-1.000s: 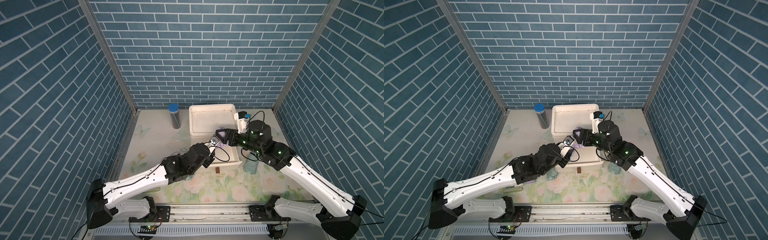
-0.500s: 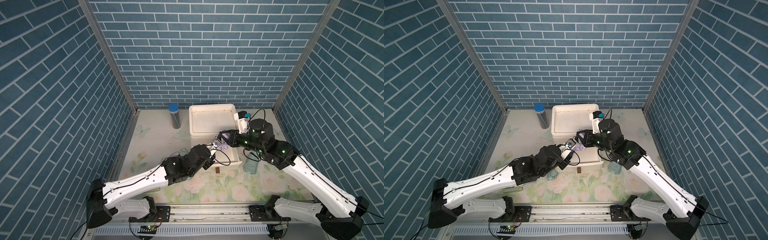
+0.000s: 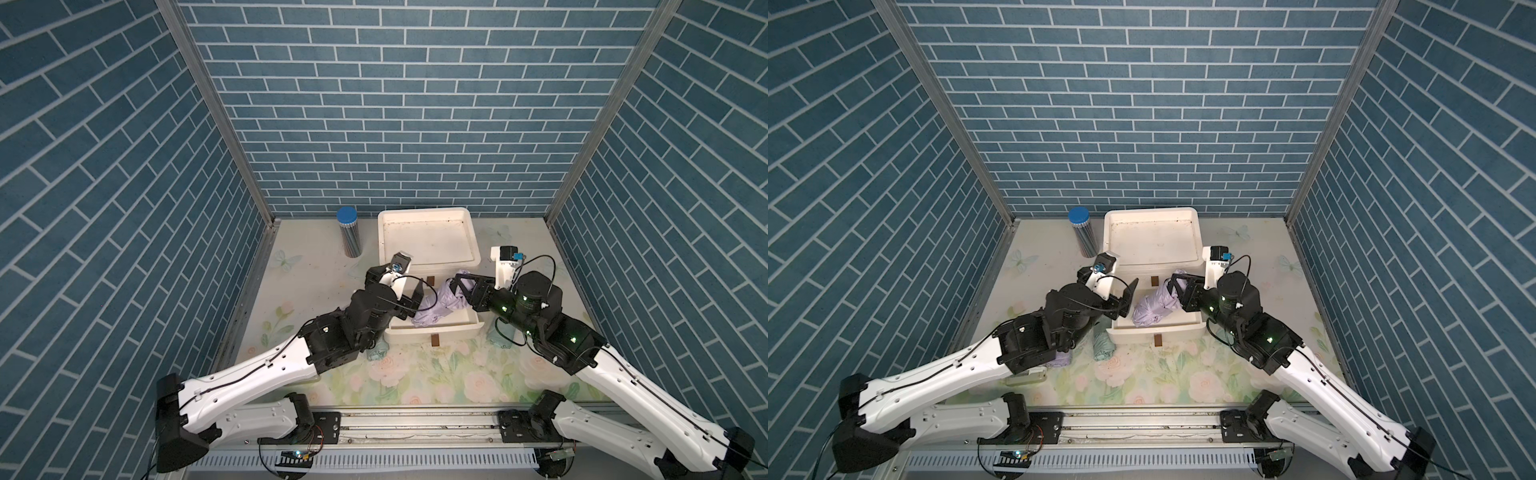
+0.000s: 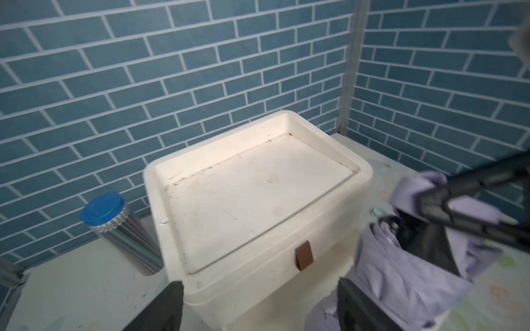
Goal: Place the umbrella in the drawer by color
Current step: Pick up the umbrella from the center of the board, then place the umbrella in the drawer.
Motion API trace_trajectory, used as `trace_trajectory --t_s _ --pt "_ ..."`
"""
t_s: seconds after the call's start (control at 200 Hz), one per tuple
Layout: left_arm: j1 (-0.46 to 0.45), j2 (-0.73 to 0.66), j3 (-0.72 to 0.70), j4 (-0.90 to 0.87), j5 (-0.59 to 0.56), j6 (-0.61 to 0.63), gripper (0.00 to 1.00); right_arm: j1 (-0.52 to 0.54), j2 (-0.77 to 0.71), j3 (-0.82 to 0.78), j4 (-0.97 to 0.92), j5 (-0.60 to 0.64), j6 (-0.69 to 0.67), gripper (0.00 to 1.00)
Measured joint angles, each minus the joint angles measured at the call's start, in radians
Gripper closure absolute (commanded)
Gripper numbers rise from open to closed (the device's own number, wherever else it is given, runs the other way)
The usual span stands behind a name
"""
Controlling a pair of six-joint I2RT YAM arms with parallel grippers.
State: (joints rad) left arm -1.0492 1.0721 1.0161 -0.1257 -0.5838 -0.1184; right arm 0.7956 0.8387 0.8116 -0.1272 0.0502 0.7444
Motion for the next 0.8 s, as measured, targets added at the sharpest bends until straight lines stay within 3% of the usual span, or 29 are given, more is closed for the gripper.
trace_trajectory --t_s 0.215,0.47,0.68,0.75,0.8 --pt "0.121 -0.060 0.000 -0.003 -0.023 -0.164 0.08 0.015 -0.024 -0.252 0.204 0.066 0.090 1.00" --pt "0.238 -0.089 -0.043 -0.025 0.063 -0.315 0.08 0.040 -0.019 -0.320 0.321 0.084 0.159 0.99" --pt "0.279 -0.068 -0.052 -0.062 0.119 -0.384 0.10 0.064 -0.002 -0.329 0.337 0.097 0.183 0.64" --pt "0.280 -0.066 -0.058 -0.065 0.138 -0.395 0.10 0.066 0.003 -0.329 0.332 0.099 0.190 0.42" --pt "0.280 -0.065 -0.062 -0.067 0.150 -0.402 0.10 0.068 0.008 -0.329 0.322 0.100 0.194 0.34"
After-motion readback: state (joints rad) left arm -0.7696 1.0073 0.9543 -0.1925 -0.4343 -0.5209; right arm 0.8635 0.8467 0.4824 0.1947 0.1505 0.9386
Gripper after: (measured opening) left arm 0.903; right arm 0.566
